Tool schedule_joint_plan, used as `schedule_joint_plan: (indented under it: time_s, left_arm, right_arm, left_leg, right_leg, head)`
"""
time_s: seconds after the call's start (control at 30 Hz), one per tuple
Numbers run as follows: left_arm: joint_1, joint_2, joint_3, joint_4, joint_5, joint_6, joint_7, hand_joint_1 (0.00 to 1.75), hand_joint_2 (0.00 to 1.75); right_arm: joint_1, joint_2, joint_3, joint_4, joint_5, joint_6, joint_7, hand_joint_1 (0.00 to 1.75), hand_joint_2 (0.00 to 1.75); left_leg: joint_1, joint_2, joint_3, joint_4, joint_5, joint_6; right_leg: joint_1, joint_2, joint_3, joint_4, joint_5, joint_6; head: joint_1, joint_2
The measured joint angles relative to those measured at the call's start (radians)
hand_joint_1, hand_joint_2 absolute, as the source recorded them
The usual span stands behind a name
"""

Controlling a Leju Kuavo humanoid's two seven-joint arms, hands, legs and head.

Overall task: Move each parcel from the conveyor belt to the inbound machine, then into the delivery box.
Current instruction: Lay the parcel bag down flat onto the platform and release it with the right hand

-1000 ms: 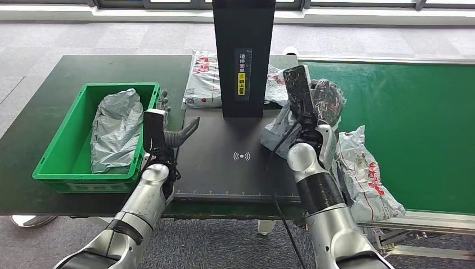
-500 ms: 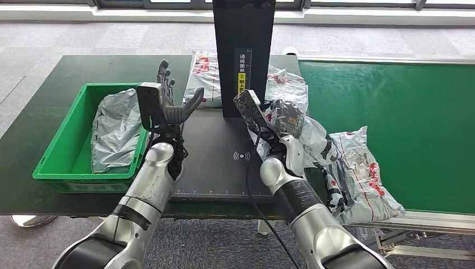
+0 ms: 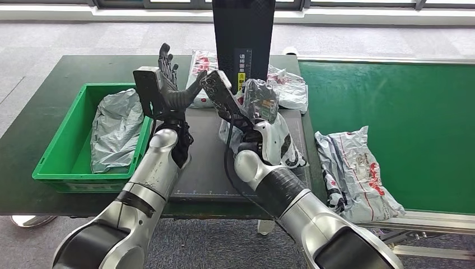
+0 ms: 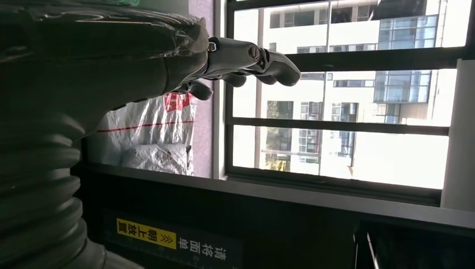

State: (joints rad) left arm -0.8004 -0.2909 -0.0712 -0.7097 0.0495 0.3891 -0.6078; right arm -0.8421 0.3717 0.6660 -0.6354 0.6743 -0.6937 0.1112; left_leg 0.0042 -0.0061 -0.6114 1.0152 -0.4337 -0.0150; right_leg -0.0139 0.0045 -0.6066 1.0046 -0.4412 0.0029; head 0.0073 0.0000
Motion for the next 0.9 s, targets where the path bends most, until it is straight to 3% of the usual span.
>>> schedule_joint_plan:
  time_s: [0.2, 0.3, 0.33, 0.43, 0.67, 0.9]
  left_arm:
    - [-0.028, 0.0, 0.003, 0.057, 0.013, 0.0, -0.024, 0.0, 1.75]
    - [-0.035, 0.0, 0.003, 0.075, 0.014, 0.0, -0.026, 0.0, 1.75]
    - [-0.038, 0.0, 0.003, 0.08, 0.014, 0.0, -0.026, 0.0, 1.75]
    - [-0.045, 0.0, 0.003, 0.092, 0.014, 0.0, -0.02, 0.0, 1.75]
    - [-0.053, 0.003, 0.006, 0.102, -0.006, 0.003, 0.006, 0.0, 1.75]
    - [-0.039, 0.014, 0.018, 0.102, -0.08, 0.007, 0.054, 0.0, 1.75]
  right_arm:
    - [-0.016, 0.0, -0.008, -0.073, 0.092, -0.004, -0.012, 1.75, 1.75]
    - [-0.027, 0.0, -0.011, -0.091, 0.086, 0.004, 0.002, 0.87, 1.75]
    - [-0.034, 0.0, -0.01, -0.088, 0.073, 0.019, 0.023, 0.43, 1.31]
    - [-0.058, 0.0, 0.012, -0.054, 0.03, 0.109, 0.124, 0.0, 0.0]
    - [-0.078, 0.0, 0.123, 0.052, -0.016, 0.34, 0.257, 0.0, 0.0]
    - [-0.081, -0.006, 0.173, 0.169, 0.145, 0.552, 0.297, 0.0, 0.0]
  left_leg:
    - [0.0, 0.0, 0.0, 0.0, 0.0, 0.0]
    - [0.0, 0.0, 0.0, 0.0, 0.0, 0.0]
    - [0.0, 0.0, 0.0, 0.0, 0.0, 0.0]
    - [0.0, 0.0, 0.0, 0.0, 0.0, 0.0]
    - [0.0, -0.001, 0.0, 0.0, 0.0, 0.0]
    - [0.0, 0.0, 0.0, 0.0, 0.0, 0.0]
  right_leg:
    - [0.0, 0.0, 0.0, 0.0, 0.0, 0.0]
    - [0.0, 0.0, 0.0, 0.0, 0.0, 0.0]
    - [0.0, 0.0, 0.0, 0.0, 0.0, 0.0]
    - [0.0, 0.0, 0.0, 0.0, 0.0, 0.0]
    - [0.0, -0.001, 0.0, 0.0, 0.0, 0.0]
    - [0.0, 0.0, 0.0, 0.0, 0.0, 0.0]
  head:
    - [0.0, 0.0]
    - [0.0, 0.0]
    - [0.0, 0.0]
    - [0.0, 0.0]
    - [0.0, 0.0]
    - [0.0, 0.0]
